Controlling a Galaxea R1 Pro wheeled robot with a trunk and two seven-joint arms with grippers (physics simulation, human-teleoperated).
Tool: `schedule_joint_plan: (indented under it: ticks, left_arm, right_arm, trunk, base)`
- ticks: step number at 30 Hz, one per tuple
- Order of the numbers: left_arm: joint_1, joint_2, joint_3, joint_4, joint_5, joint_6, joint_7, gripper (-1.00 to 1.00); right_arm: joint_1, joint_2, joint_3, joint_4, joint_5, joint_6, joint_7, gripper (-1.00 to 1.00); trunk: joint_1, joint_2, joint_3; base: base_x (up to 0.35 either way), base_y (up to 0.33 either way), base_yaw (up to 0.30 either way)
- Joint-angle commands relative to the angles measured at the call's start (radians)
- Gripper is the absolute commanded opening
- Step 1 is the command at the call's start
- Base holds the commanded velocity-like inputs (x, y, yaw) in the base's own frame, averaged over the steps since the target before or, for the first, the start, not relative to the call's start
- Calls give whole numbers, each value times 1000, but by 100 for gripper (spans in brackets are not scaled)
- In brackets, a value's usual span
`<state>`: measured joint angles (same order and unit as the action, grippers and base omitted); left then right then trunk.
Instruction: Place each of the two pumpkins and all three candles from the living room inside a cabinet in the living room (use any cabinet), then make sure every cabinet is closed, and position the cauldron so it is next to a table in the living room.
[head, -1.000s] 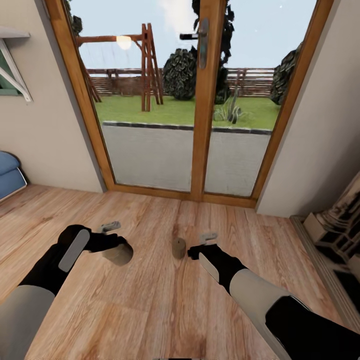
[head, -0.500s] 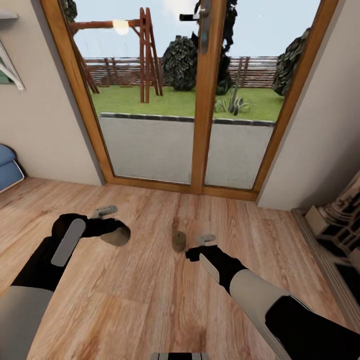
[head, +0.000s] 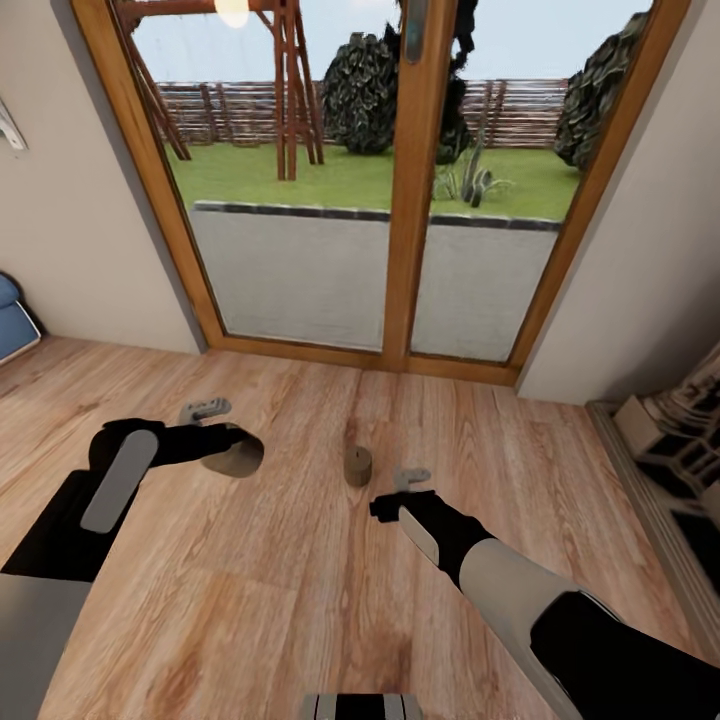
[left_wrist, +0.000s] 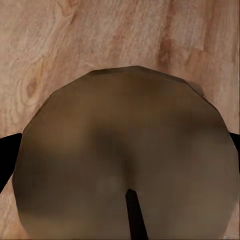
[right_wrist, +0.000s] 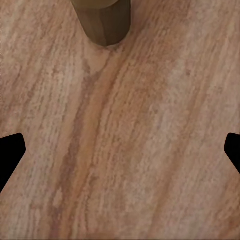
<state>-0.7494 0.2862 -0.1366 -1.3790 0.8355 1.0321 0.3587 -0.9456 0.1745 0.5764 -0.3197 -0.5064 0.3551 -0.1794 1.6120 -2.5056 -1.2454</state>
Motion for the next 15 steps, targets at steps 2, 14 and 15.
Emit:
schedule_joint_plan:
  ticks: [2, 14, 15]
  left_arm:
    - [-1, 9, -2, 0, 51, 0, 10, -100]
    - [-1, 13, -3, 25, 93, -5, 11, -100]
    - [-1, 12, -3, 30, 93, -6, 11, -100]
  right_arm:
    - [-1, 0, 7, -1, -8, -20, -6, 100]
    - [-1, 0, 15, 1, -6, -86, -14, 100]
    - [-1, 0, 16, 1, -6, -86, -14, 100]
  trunk:
    - [1, -1, -9]
    - [1, -1, -13]
    - [1, -1, -13]
  base:
    - [0, 0, 0]
    - [18, 0, 145]
    - [229, 0, 95]
